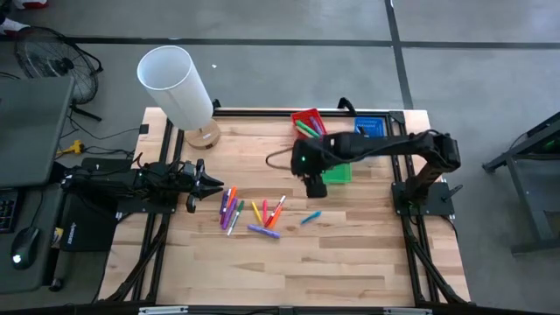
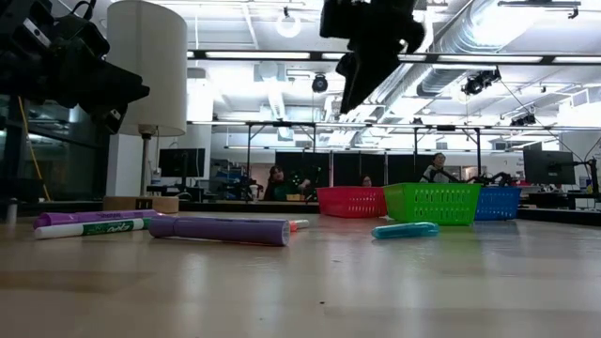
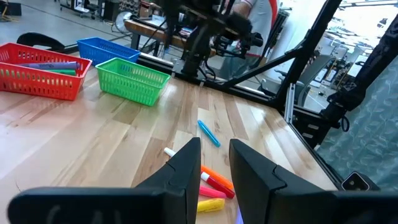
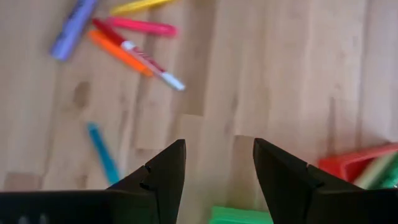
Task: Pick & Place Markers
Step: Put the blue pen in the green bin
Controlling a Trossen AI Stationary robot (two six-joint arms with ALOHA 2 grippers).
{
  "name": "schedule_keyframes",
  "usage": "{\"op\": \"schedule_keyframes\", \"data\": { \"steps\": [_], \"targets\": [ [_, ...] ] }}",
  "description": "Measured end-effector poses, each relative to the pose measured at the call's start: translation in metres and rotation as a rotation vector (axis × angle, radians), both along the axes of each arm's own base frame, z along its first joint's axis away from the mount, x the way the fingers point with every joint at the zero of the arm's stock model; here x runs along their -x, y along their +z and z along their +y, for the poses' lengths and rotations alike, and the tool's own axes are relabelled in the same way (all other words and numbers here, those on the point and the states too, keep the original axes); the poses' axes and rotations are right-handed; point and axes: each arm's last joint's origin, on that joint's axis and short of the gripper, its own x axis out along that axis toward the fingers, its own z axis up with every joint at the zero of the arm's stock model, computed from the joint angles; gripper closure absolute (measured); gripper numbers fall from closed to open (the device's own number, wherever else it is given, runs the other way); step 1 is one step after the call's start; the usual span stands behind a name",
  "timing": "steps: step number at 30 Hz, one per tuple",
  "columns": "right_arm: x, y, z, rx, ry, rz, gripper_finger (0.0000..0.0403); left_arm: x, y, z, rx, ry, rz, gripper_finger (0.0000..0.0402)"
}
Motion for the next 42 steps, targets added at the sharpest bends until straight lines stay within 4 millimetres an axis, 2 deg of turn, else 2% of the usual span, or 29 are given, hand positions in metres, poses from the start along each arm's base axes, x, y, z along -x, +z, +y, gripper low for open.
{"op": "schedule_keyframes", "data": {
  "steps": [6,11,21,29,42],
  "targets": [
    [-0.003,-0.013,0.031,-0.021,0.048,0.076,0.0226,0.0,0.0,0.0,0.0,0.0,0.0,0.0318],
    [-0.011,-0.036,0.056,-0.039,0.106,0.158,0.0226,0.0,0.0,0.0,0.0,0.0,0.0,0.0318],
    [-0.02,-0.074,0.087,-0.011,0.213,0.274,0.0226,0.0,0.0,0.0,0.0,0.0,0.0,0.0318],
    [-0.024,-0.1,0.1,0.004,0.253,0.354,0.0226,0.0,0.0,0.0,0.0,0.0,0.0,0.0318],
    [-0.028,-0.128,0.102,0.012,0.203,0.433,0.0226,0.0,0.0,0.0,0.0,0.0,0.0,0.0318]
  ]
}}
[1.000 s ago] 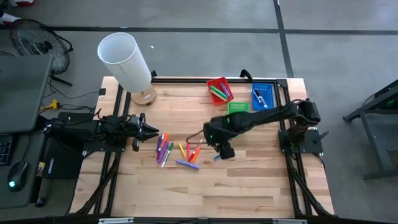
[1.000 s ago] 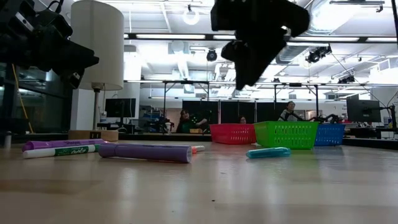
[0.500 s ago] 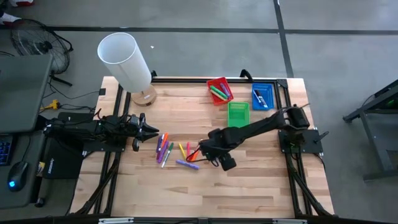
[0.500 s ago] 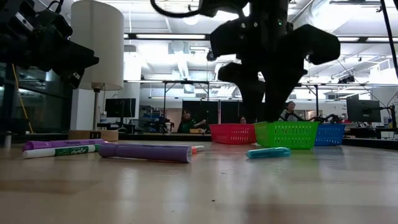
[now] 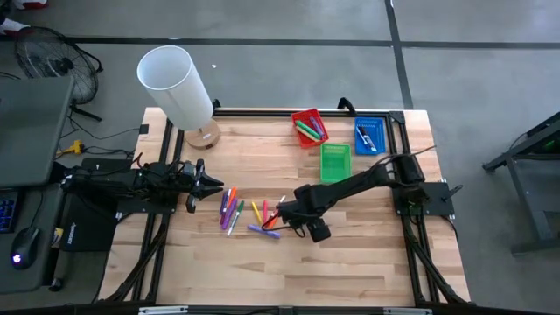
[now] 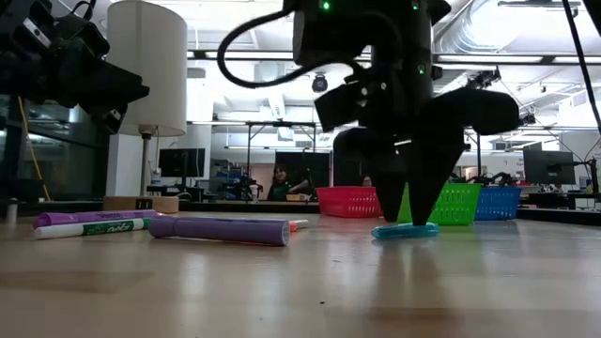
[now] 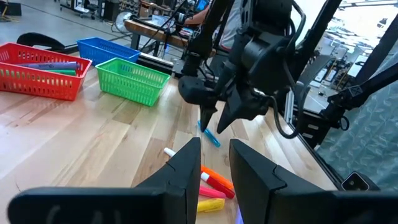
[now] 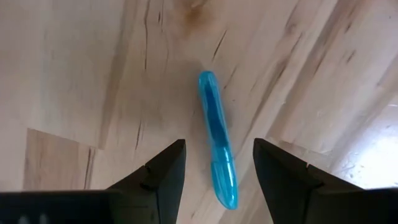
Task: Pick & Place Markers
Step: Put the blue pen in the green bin
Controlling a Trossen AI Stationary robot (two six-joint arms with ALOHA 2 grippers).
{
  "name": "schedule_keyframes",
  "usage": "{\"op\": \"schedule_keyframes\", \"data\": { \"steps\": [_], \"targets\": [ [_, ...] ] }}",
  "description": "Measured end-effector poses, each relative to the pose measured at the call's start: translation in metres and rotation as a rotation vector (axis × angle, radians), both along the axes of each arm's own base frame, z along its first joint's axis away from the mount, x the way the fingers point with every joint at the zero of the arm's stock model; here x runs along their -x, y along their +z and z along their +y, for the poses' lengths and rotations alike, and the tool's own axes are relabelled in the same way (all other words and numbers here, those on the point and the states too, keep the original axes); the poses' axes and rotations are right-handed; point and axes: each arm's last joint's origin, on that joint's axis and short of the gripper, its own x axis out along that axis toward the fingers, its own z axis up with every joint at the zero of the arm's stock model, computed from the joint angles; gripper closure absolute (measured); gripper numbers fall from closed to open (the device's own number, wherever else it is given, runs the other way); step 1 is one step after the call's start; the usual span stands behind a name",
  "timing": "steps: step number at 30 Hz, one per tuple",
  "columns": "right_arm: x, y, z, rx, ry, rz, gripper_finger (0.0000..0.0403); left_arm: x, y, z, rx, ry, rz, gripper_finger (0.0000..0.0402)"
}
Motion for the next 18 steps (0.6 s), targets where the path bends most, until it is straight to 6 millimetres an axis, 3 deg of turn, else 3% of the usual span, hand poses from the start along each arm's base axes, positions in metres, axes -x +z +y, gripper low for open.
{"op": "schedule_keyframes", "data": {
  "steps": [18],
  "targets": [
    [-0.005,-0.02,0.006,0.025,0.066,0.02,0.0227,0.0,0.0,0.0,0.0,0.0,0.0,0.0318]
  ]
}}
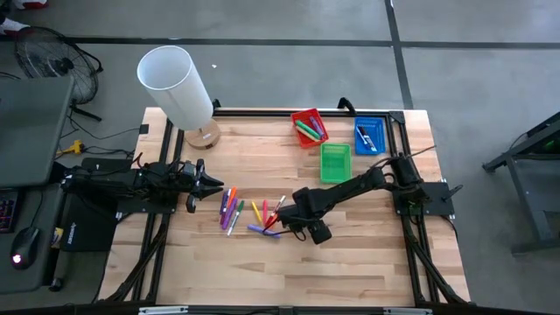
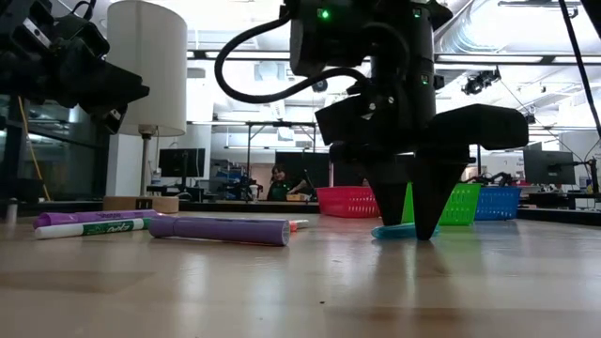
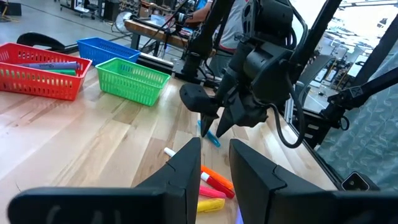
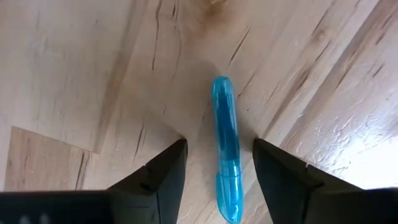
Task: Pick & Place Markers
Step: Put the blue pen in the green bin
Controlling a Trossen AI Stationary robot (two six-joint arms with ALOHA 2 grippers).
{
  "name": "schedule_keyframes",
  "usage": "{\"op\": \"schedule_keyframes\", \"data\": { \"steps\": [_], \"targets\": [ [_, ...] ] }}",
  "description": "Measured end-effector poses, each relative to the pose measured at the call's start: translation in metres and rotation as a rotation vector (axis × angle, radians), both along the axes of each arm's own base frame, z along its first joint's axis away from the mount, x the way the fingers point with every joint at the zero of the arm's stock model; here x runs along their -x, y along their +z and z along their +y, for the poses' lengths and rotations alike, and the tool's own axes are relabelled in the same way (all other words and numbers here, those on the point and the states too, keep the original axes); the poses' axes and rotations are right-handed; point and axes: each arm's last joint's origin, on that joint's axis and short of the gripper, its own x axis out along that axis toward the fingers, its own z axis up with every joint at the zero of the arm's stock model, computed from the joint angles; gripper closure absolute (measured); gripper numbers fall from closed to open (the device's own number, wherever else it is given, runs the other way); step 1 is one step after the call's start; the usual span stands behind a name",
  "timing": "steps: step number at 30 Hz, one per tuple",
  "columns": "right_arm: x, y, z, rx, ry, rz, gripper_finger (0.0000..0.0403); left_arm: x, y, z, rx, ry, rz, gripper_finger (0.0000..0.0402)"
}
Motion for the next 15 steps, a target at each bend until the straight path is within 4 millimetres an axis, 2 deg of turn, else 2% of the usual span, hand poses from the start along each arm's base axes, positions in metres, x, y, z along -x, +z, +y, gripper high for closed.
{"op": "schedule_keyframes", "data": {
  "steps": [4,15],
  "targets": [
    [0.0004,-0.0004,0.0003,-0.002,0.001,0.004,0.0247,0.0,0.0001,0.0,0.0,0.0,0.0,0.0318],
    [0.0002,-0.0016,0.0005,-0.018,-0.002,0.008,0.0363,0.0,0.0,0.0,0.0,0.0,0.0,0.0318]
  ]
}}
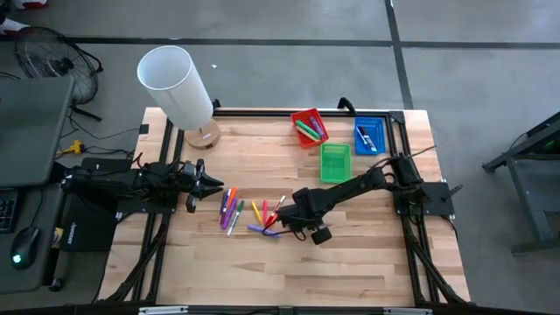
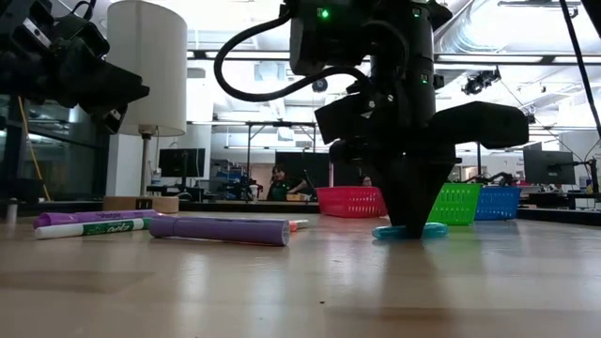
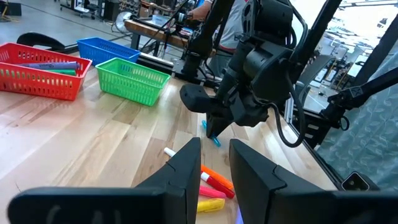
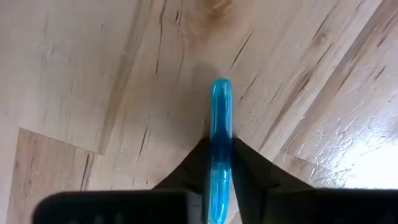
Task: Pick & Place Markers
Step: Put the blue pen in the green bin
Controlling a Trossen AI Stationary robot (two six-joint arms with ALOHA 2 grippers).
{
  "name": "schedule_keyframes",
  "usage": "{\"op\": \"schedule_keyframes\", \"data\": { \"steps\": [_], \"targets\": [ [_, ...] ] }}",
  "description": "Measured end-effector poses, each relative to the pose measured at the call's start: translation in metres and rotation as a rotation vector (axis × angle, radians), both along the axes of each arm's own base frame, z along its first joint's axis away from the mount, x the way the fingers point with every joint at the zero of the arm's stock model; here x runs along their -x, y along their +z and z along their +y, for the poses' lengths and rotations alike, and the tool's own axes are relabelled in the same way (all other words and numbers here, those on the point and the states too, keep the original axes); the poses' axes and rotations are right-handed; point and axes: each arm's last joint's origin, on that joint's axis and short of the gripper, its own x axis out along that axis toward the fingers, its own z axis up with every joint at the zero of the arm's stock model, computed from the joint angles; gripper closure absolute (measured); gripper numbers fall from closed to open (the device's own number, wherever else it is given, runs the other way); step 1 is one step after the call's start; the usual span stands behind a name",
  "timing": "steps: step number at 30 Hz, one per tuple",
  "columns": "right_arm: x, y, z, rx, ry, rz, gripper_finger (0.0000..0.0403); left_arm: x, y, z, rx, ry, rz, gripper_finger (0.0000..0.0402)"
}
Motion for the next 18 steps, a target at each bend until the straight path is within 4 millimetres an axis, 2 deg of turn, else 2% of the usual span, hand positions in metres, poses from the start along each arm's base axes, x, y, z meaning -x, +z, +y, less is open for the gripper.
{"op": "schedule_keyframes", "data": {
  "steps": [5,12,18],
  "targets": [
    [0.0,0.0,0.0,-0.003,-0.016,0.001,0.0376,0.0,0.0,0.0,0.0,0.0,0.0,0.0318],
    [0.0,0.0,-0.005,-0.042,-0.158,0.016,0.0376,0.0,0.0,0.0,0.0,0.0,0.0,0.0318],
    [0.002,0.011,-0.009,-0.03,-0.223,0.0,0.0376,0.0,0.0,0.0,0.0,0.0,0.0,0.0318]
  ]
}}
